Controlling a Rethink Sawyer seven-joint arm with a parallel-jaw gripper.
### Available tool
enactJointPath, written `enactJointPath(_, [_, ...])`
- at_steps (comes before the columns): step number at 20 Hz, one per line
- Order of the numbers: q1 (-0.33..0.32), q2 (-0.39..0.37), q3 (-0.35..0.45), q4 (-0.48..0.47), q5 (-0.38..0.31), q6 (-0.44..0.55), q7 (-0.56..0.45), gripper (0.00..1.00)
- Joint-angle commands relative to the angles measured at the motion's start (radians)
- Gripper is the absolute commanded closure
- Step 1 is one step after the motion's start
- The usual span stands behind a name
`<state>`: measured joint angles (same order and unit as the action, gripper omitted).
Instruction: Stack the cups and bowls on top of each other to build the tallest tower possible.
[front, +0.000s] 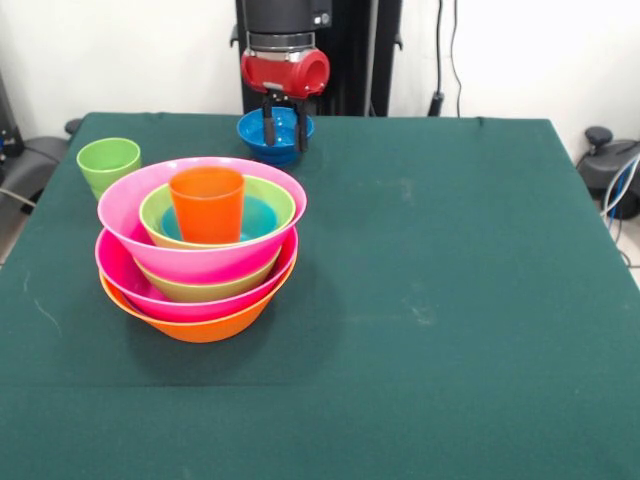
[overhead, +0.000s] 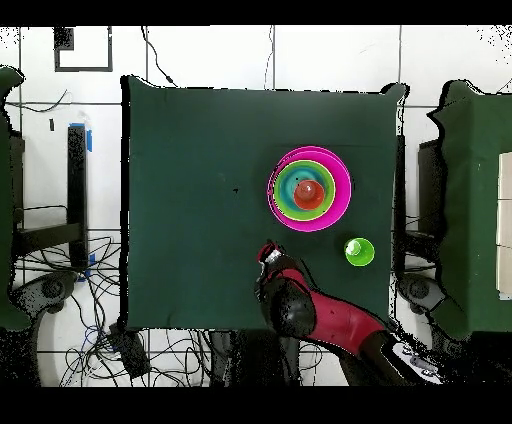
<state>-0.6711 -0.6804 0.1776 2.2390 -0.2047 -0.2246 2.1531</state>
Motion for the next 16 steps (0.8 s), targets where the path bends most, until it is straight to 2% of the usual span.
enactJointPath(1, [0.025,0.012,0.022,0.037,0.005,0.063,0.132,0.0])
enactJointPath(16, [0.056,0.101,0.013,0.014,0.015,-0.032,0.174,0.0])
